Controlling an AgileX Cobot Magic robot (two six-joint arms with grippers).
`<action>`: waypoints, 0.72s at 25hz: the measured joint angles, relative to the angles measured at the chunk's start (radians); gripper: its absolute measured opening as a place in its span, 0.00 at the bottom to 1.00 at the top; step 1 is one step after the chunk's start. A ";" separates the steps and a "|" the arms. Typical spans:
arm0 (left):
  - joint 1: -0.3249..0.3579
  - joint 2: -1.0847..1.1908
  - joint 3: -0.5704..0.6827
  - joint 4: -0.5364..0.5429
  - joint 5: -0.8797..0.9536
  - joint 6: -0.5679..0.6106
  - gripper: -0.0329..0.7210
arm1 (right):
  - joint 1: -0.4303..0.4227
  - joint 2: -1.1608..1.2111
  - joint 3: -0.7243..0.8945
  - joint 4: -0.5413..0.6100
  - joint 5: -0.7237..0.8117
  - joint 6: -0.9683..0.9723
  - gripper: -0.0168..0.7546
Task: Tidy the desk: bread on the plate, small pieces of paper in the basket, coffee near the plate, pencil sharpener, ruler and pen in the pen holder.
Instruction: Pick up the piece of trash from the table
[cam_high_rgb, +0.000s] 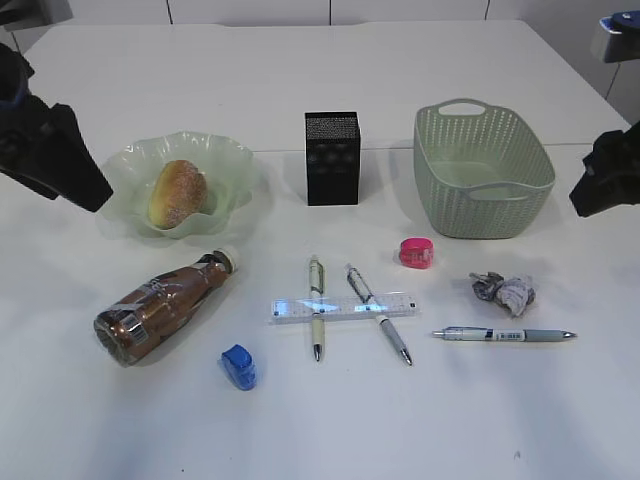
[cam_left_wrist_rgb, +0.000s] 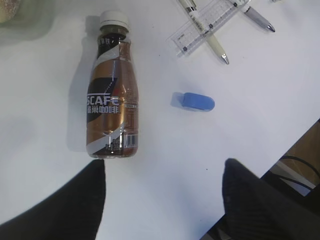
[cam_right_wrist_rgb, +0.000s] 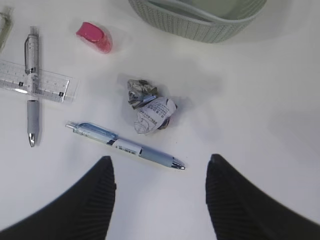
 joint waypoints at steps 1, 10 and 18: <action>0.000 -0.011 0.010 0.005 0.000 -0.006 0.72 | 0.000 0.000 0.000 0.000 0.000 0.000 0.62; 0.000 -0.153 0.226 0.020 -0.002 -0.011 0.72 | 0.000 0.107 0.000 0.049 0.000 -0.072 0.62; 0.000 -0.279 0.249 0.022 -0.007 -0.014 0.72 | 0.000 0.252 -0.002 0.051 -0.048 -0.033 0.62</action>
